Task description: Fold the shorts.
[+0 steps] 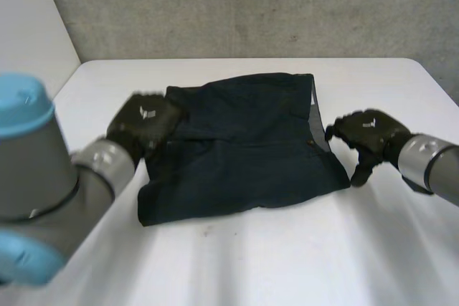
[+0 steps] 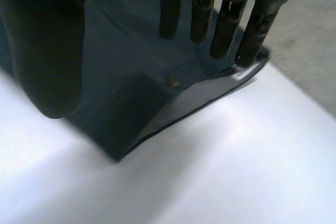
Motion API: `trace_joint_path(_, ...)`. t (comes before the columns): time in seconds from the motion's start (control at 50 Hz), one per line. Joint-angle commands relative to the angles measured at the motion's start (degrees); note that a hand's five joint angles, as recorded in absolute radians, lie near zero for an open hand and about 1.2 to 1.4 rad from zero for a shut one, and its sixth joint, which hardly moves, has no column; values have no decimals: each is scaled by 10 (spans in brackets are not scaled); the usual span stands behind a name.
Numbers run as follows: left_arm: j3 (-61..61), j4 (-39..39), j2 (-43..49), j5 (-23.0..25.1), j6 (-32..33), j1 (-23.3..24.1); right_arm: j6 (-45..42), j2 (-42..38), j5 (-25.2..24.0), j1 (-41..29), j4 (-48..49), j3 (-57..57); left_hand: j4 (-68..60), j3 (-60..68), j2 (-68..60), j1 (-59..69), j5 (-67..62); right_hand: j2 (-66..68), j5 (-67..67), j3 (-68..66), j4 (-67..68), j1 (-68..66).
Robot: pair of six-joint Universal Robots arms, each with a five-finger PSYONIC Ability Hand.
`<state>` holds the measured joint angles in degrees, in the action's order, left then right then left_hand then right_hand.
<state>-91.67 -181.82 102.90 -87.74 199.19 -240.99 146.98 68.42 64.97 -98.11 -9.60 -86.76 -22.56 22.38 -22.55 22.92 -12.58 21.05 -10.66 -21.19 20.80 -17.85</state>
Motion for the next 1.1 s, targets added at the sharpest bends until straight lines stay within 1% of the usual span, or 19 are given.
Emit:
trace_joint_path(0.02,-146,9,-54,2,-73,6,-7,1,-66,33,36,-80,-100,102,-100,97,-100,107,-111,-106,110,-139)
trace_joint_path(0.08,-175,7,-53,5,-87,0,-10,-4,-82,33,79,-107,-100,102,-100,97,-100,111,-115,-109,113,-143)
trace_joint_path(0.1,-185,6,-51,4,-91,-4,-11,-7,-82,31,109,-117,-100,102,-100,97,-100,117,-121,-116,120,-149)
trace_joint_path(0.16,-194,2,-41,4,-92,-17,-11,-21,-82,30,151,-126,-102,104,-102,98,-102,143,-146,-141,145,-175)
trace_joint_path(0.18,-195,0,-31,4,-92,-27,-12,-31,-79,29,170,-127,-102,104,-102,98,-102,153,-157,-151,155,-185)
trace_joint_path(0.22,-195,-3,-18,5,-92,-36,-13,-42,-76,29,181,-125,-102,104,-102,98,-102,159,-163,-158,162,-191)
trace_joint_path(0.32,-184,-14,12,5,-92,-48,-16,-65,-77,28,187,-115,-100,102,-100,97,-100,181,-185,-180,184,-213)
trace_joint_path(0.42,-165,-23,44,5,-92,-58,-16,-90,-69,27,187,-92,-97,99,-97,93,-97,245,-249,-244,248,-277)
trace_joint_path(0.6,-123,-36,79,2,-86,-59,-15,-112,-50,20,188,-61,-102,104,-102,98,-102,316,-320,-314,318,-348)
trace_joint_path(0.68,-99,-38,106,2,-85,-58,-14,-125,-42,1,188,-42,-117,119,-117,113,-117,376,-380,-375,379,-408)
trace_joint_path(0.82,-73,-38,135,2,-85,-58,-9,-129,-35,-6,188,-33,-166,168,-166,162,-166,479,-483,-478,481,-511)
trace_joint_path(0.88,-61,-38,148,1,-84,-58,-7,-129,-34,-11,187,-31,-240,242,-240,236,-239,576,-580,-575,579,-608)
trace_joint_path(0.9,-57,-38,150,1,-84,-58,-7,-128,-34,-12,187,-30,-262,263,-262,258,-261,589,-593,-588,592,-621)
trace_joint_path(0.92,-52,-38,154,1,-84,-59,-7,-126,-34,-14,187,-30,-362,364,-362,358,-361,589,-593,-588,592,-622)
trace_joint_path(0.96,-47,-38,155,2,-84,-59,-6,-123,-33,-14,187,-30,-482,483,-482,478,-481,589,-593,-588,592,-622)
trace_joint_path(0.98,-43,-37,155,3,-84,-58,-6,-120,-30,-15,187,-30,-573,575,-574,570,-573,589,-593,-588,592,-622)
trace_joint_path(1.04,-41,-30,150,3,-83,-56,-7,-109,-25,-15,181,-31,-574,576,-574,571,-574,589,-593,-588,592,-622)
trace_joint_path(1.1,-48,-16,125,0,-77,-53,-10,-82,-13,-14,165,-39,-574,576,-574,571,-574,589,-593,-588,592,-622)
